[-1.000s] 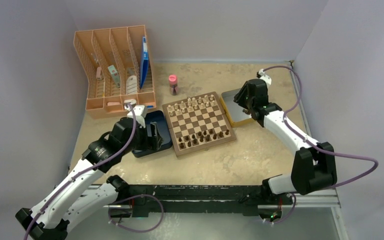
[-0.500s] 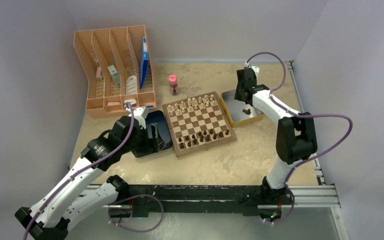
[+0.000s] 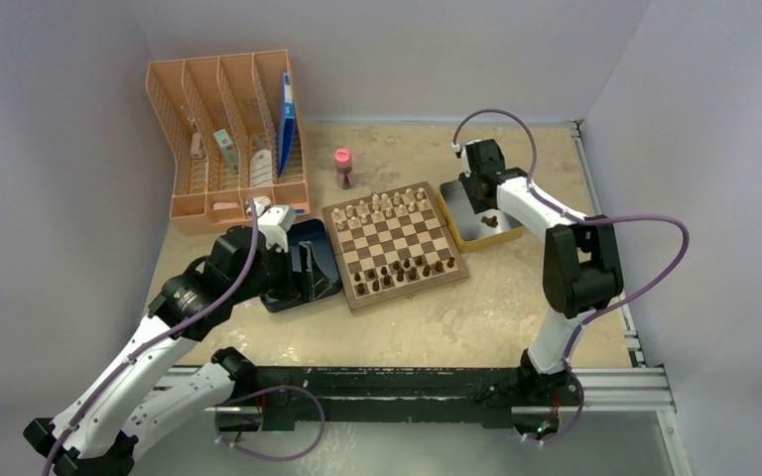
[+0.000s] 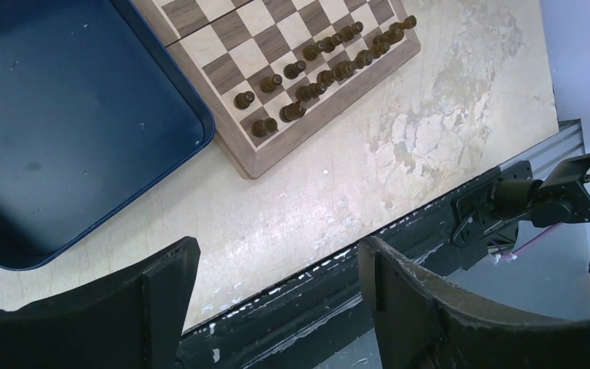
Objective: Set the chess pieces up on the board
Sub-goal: Pick up the chess piece from the storage box.
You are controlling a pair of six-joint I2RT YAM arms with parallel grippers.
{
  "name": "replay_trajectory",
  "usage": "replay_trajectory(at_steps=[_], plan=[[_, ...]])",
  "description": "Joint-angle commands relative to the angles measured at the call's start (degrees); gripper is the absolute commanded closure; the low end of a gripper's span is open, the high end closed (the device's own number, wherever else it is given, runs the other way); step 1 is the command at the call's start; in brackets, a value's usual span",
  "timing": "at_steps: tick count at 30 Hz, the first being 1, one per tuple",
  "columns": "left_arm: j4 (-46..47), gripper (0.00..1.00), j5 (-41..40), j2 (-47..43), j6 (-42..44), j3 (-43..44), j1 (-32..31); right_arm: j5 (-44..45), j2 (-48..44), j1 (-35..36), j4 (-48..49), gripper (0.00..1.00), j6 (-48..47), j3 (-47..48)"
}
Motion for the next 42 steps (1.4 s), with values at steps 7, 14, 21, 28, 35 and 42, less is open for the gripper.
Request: replay_trajectory(at_steps=[7, 14, 21, 28, 35, 42], plan=[[2.3, 0.25, -0.1, 0.4, 1.2, 2.4, -0.1, -11.0, 2.3, -0.3, -2.3, 0.67, -16.2, 2.3], [2.0, 0.25, 0.1, 1.8, -0.6, 2.3, -0.2, -9.1, 3.9, -0.4, -2.4, 0.67, -19.1, 2.9], [2.1, 0.26, 0.3, 1.0, -2.1, 1.5, -0.2, -8.5, 4.2, -1.4, -3.0, 0.67, -20.3, 3.6], [0.2, 0.26, 0.3, 0.2, -3.3, 0.1, -0.2, -10.7, 3.7, -2.2, -4.0, 0.68, -23.0, 3.4], [0.0, 0.26, 0.0, -0.2, -3.1, 0.0, -0.1, -11.9, 4.1, -2.4, -5.5, 0.69, -24.6, 3.4], [1.2, 0.26, -0.3, 0.9, -2.7, -0.3, -0.1, -12.0, 5.5, -2.4, -5.7, 0.7, -25.4, 4.6]])
